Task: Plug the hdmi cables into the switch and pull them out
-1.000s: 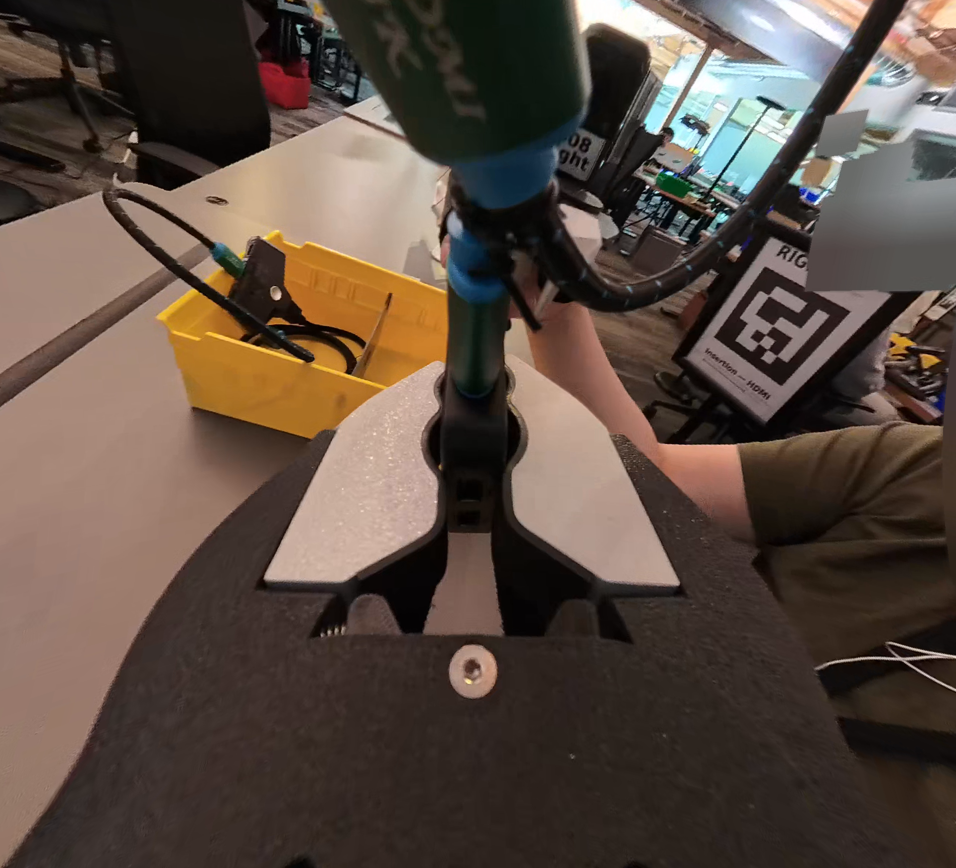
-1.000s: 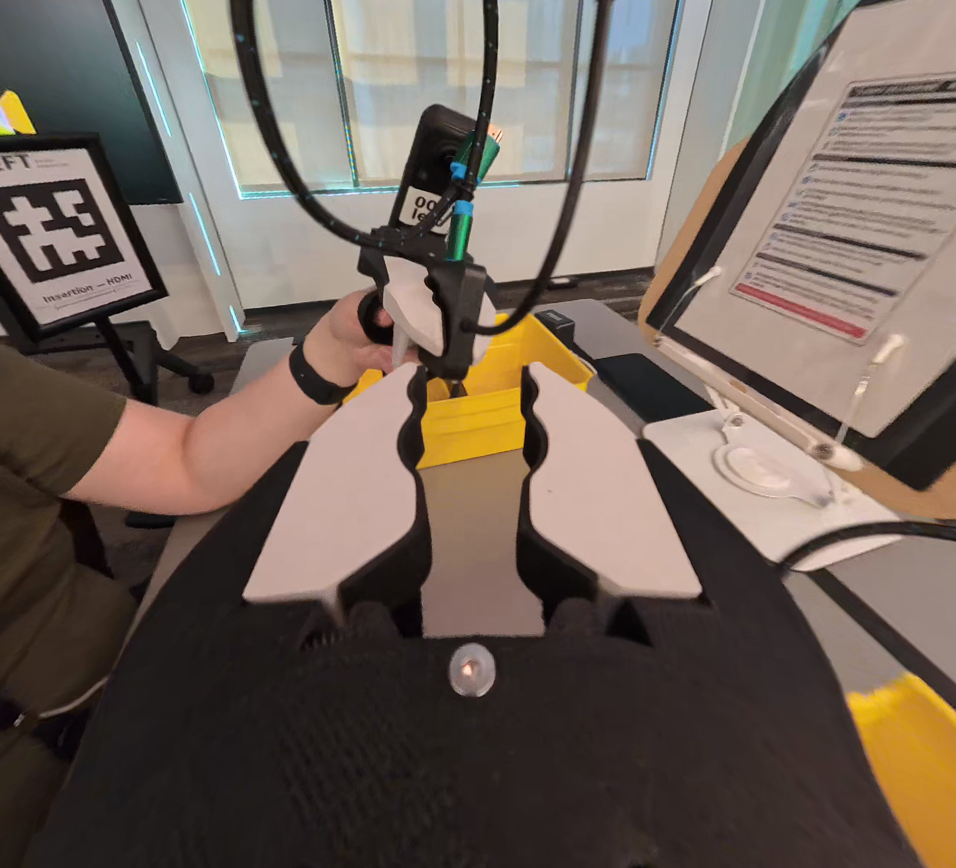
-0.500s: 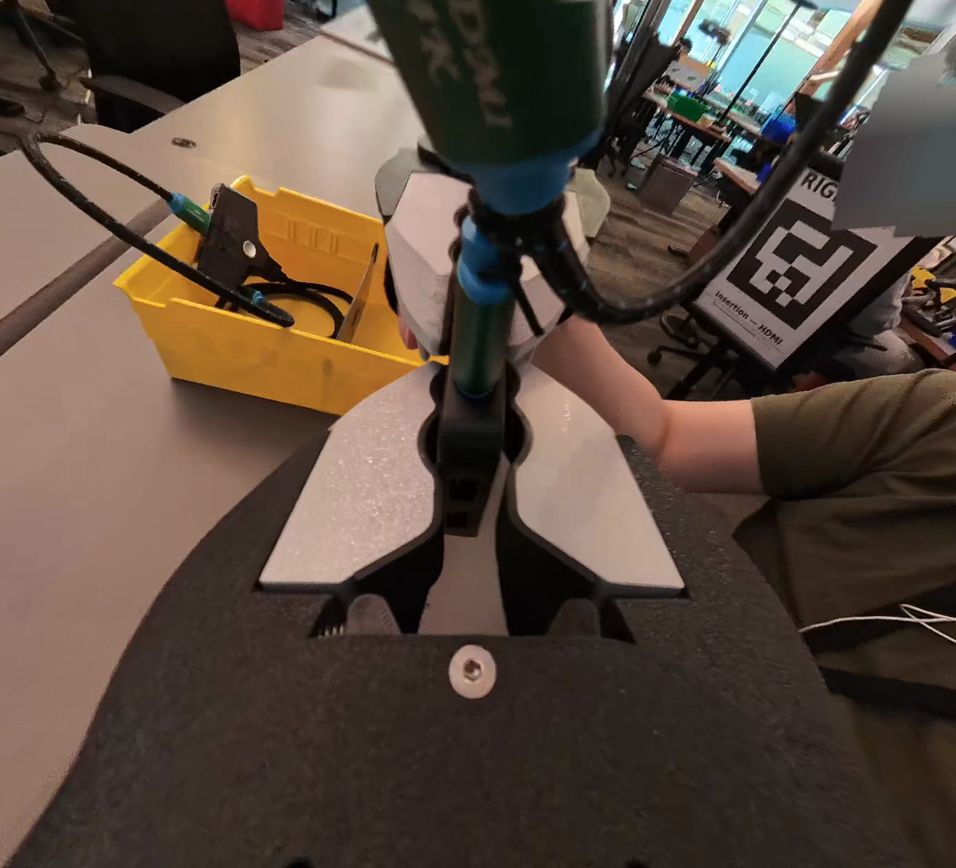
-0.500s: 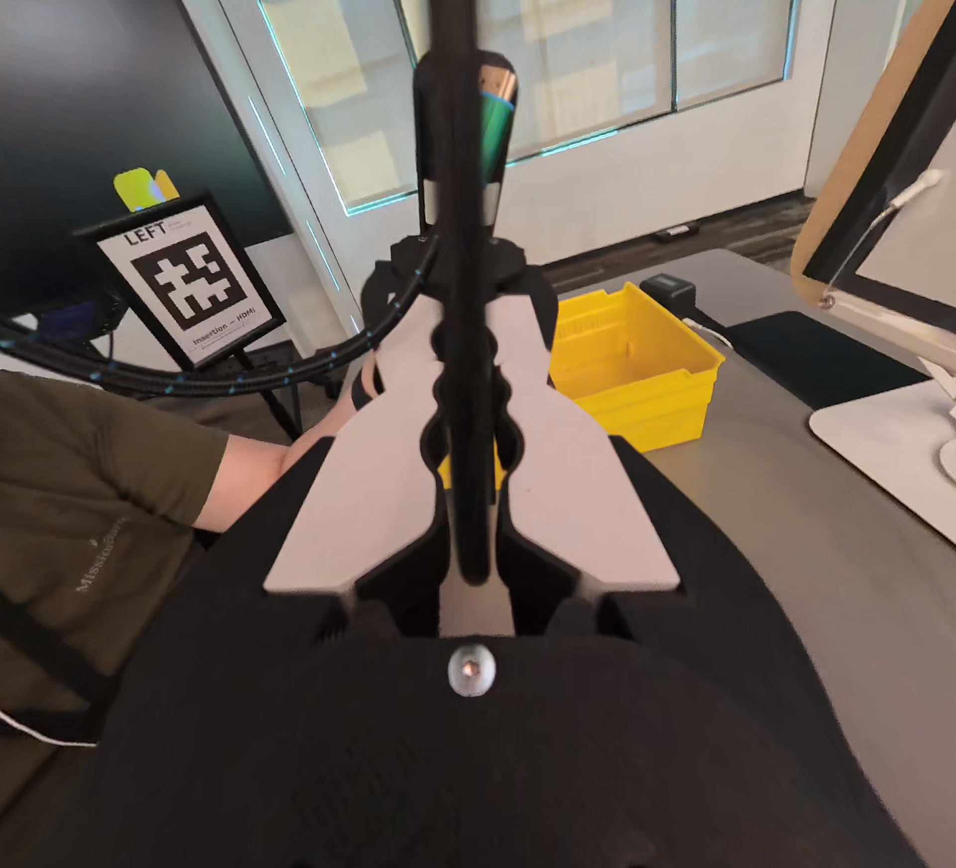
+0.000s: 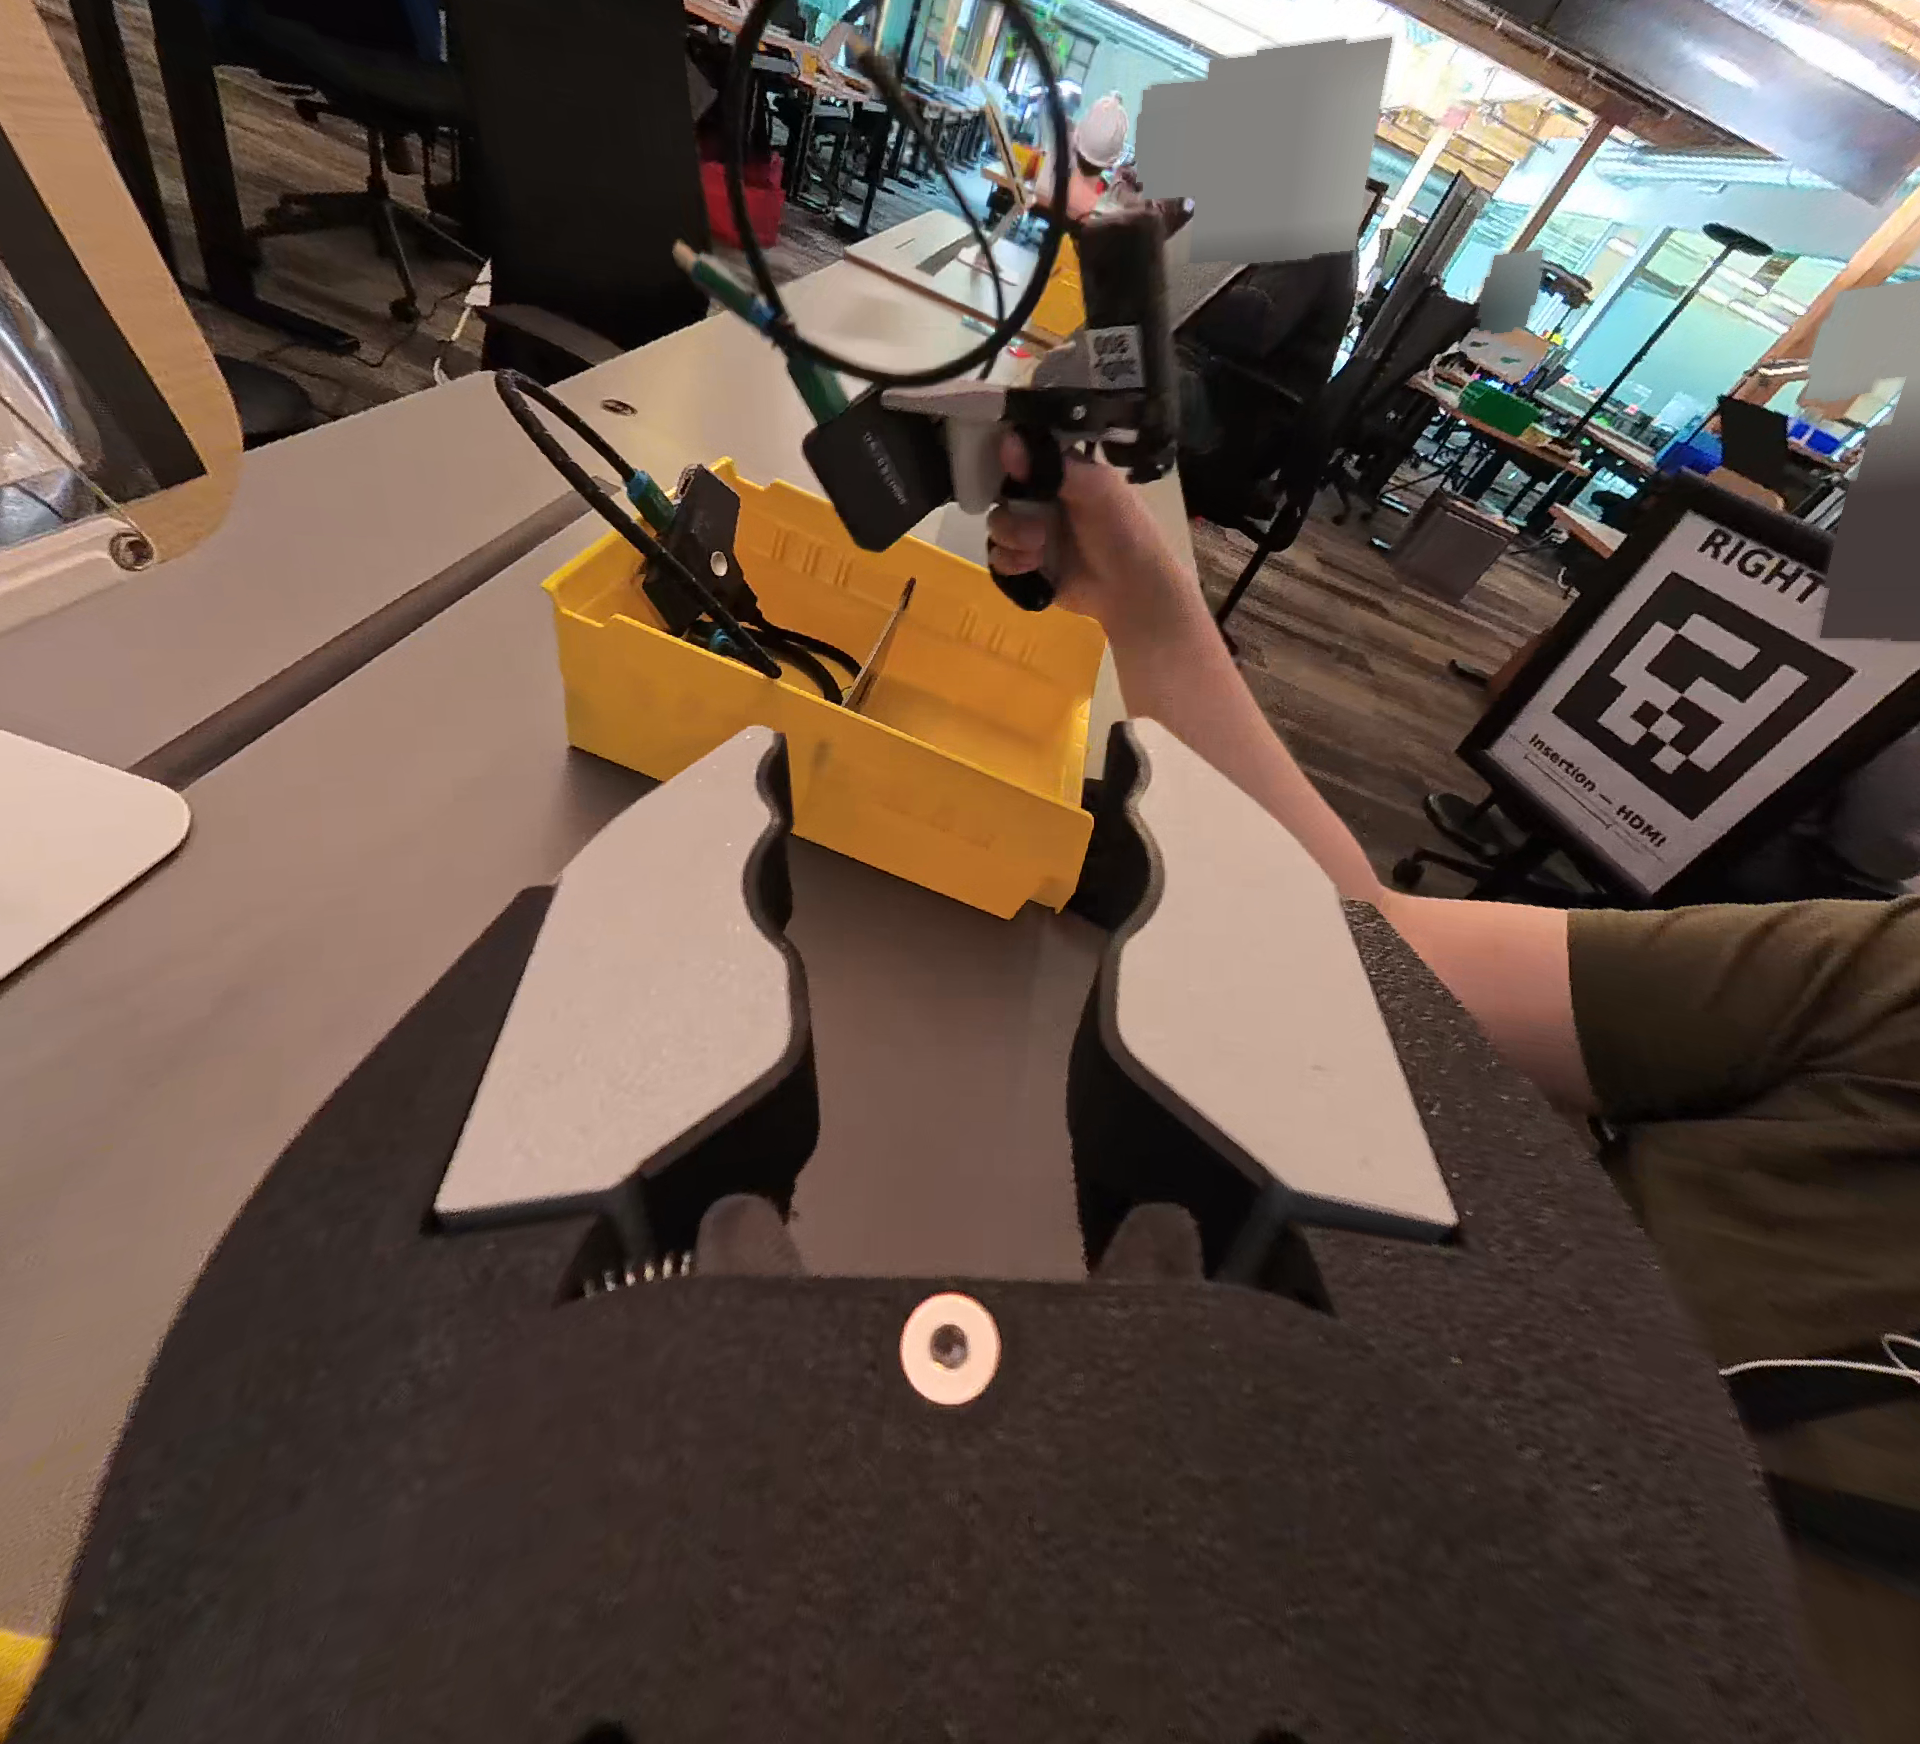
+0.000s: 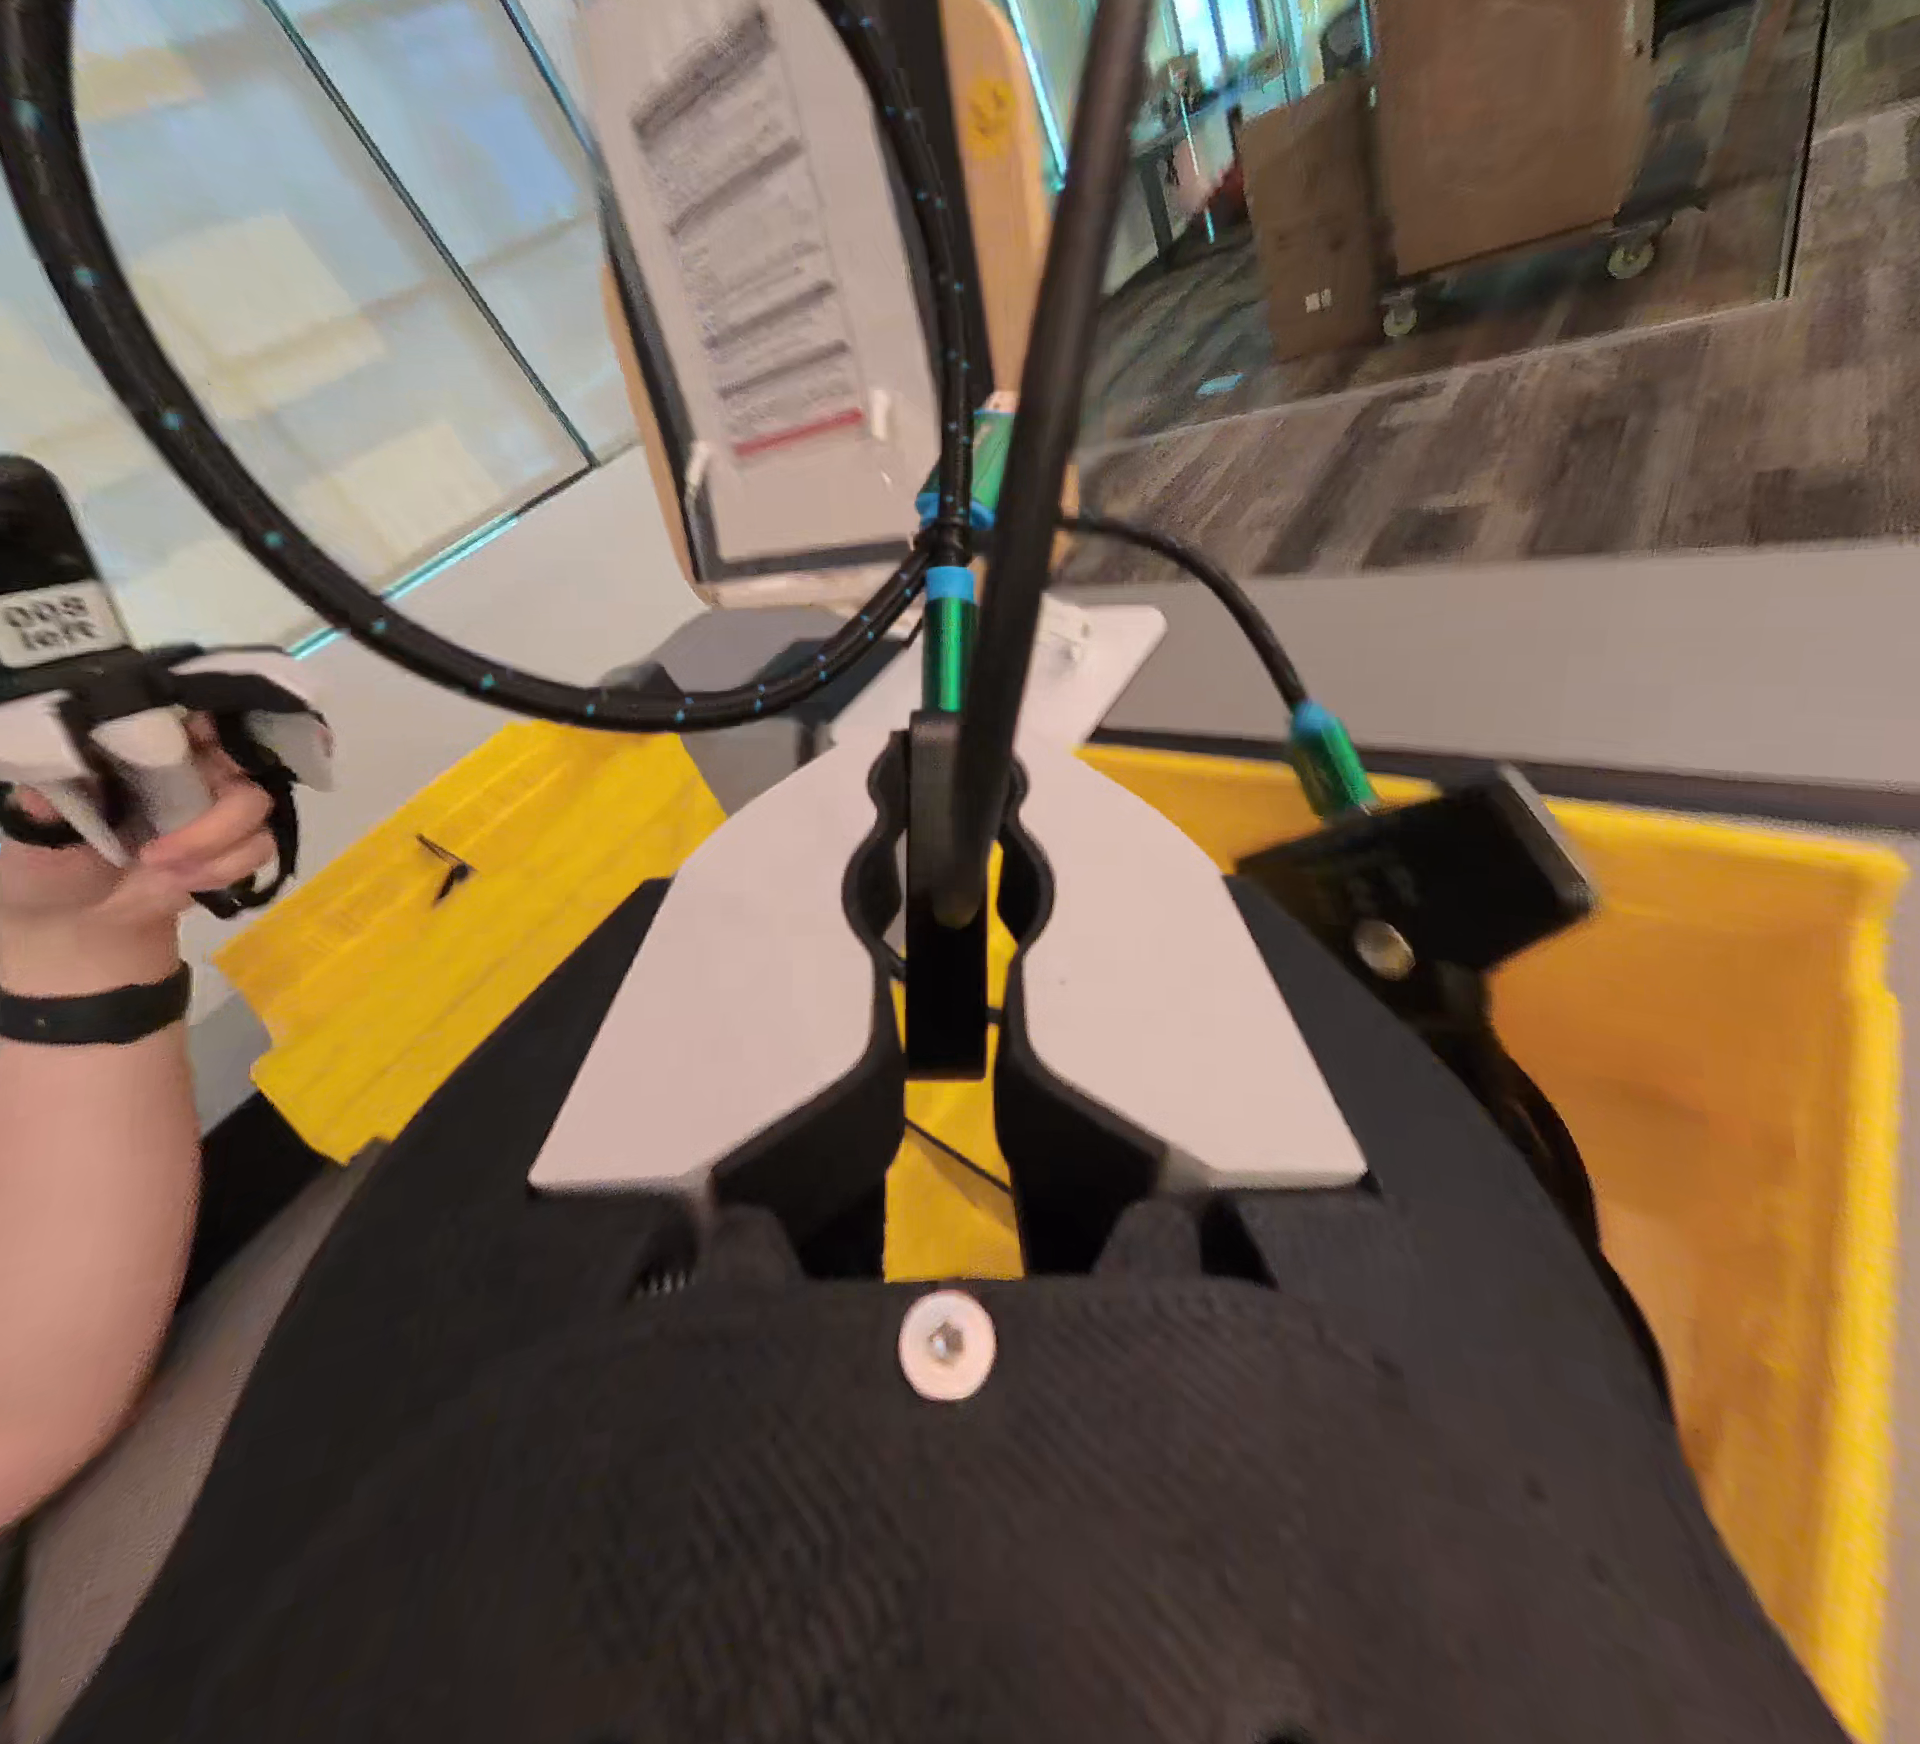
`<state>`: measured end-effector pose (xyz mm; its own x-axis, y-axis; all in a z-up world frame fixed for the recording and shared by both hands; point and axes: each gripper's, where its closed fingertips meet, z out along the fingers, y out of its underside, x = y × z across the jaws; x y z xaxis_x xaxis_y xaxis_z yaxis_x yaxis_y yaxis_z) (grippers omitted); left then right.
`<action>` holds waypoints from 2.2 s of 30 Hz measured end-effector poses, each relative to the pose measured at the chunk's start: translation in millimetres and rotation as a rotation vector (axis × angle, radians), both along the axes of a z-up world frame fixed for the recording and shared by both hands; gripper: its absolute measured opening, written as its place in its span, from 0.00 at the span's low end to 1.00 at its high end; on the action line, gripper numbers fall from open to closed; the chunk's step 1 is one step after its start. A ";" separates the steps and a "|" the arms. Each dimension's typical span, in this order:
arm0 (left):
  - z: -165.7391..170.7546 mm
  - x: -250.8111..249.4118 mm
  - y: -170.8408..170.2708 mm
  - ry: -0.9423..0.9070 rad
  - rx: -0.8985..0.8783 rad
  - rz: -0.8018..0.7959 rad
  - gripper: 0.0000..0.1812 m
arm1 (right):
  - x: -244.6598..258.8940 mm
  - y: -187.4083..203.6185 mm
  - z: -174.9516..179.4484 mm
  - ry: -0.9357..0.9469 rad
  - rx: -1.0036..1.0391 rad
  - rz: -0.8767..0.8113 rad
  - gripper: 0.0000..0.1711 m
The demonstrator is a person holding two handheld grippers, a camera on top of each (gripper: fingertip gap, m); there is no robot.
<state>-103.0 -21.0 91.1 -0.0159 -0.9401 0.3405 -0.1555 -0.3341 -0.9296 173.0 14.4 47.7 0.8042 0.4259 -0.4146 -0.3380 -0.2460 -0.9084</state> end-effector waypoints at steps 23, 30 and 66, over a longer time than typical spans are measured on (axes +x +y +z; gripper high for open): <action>-29.1 -45.7 31.7 0.360 0.124 0.305 0.29 | 85.2 -41.1 -28.8 -0.429 -0.340 -0.245 0.24; -74.4 -264.2 64.9 0.832 -0.099 1.131 0.39 | 107.8 -81.8 -123.7 -0.511 -0.849 -0.276 0.32; -217.2 -202.2 25.3 1.377 -0.577 0.537 0.17 | -34.3 -66.4 -163.8 -0.732 -1.172 0.170 0.12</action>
